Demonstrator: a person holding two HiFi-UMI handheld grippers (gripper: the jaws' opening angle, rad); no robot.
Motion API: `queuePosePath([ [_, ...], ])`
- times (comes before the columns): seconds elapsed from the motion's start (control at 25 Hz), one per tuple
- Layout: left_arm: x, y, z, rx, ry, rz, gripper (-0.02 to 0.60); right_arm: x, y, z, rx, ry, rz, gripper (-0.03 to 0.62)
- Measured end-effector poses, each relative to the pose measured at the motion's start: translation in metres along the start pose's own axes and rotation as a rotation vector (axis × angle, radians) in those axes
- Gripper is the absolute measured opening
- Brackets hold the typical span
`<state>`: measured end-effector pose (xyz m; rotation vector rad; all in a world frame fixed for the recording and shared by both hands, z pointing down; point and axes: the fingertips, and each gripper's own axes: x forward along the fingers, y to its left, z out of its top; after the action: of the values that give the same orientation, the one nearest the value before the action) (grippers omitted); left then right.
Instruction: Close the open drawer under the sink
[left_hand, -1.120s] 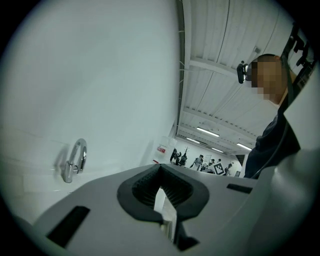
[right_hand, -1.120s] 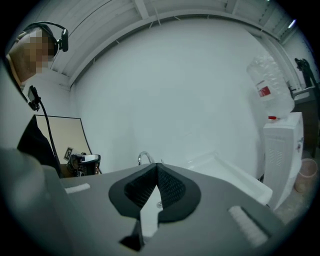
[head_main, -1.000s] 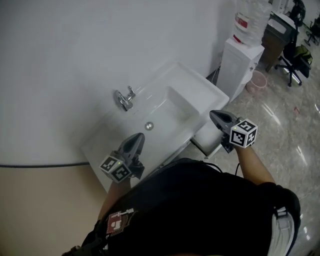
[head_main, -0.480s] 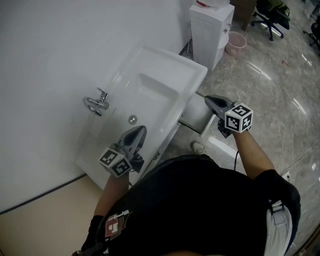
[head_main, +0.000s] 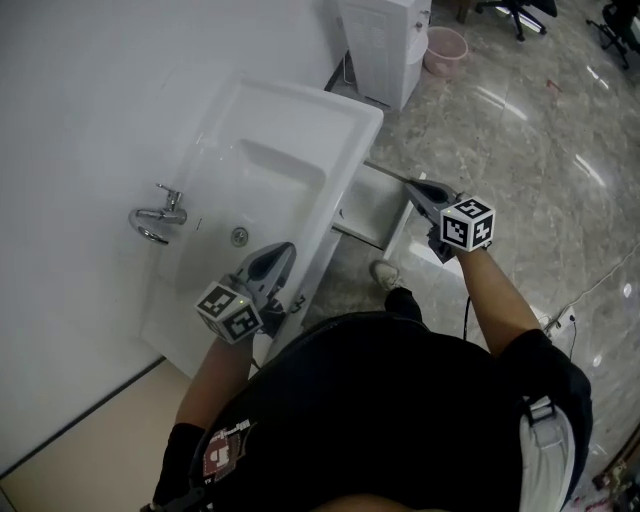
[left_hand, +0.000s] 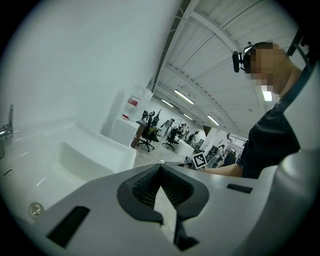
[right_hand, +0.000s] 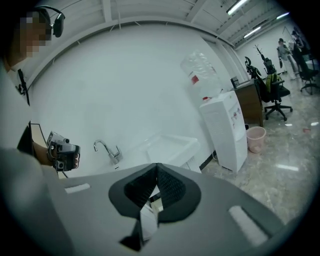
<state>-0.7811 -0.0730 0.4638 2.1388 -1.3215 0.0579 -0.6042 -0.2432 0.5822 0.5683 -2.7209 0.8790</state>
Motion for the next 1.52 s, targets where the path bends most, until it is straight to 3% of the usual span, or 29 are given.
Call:
queuePosePath([
  [0.48,0.099,-0.022,-0.044,0.031,0.187,-0.118,-0.009,-0.027,-0.082,-0.078,0.122,0.039,-0.088,-0.009],
  [0.92,0.159,-0.032,-0.094,0.008,0.306,-0.187,-0.009,-0.025,-0.138,-0.172,0.187,0.174,-0.146,0.026],
  [1.28,0.187,-0.032,-0.135,-0.014,0.389,-0.205,-0.009,-0.008,-0.162,-0.238,0.177,0.271,-0.13,0.088],
  [1.52,0.195,-0.028,-0.158,-0.036,0.415,-0.201,-0.009,0.019,-0.158,-0.275,0.12,0.371,-0.064,0.149],
])
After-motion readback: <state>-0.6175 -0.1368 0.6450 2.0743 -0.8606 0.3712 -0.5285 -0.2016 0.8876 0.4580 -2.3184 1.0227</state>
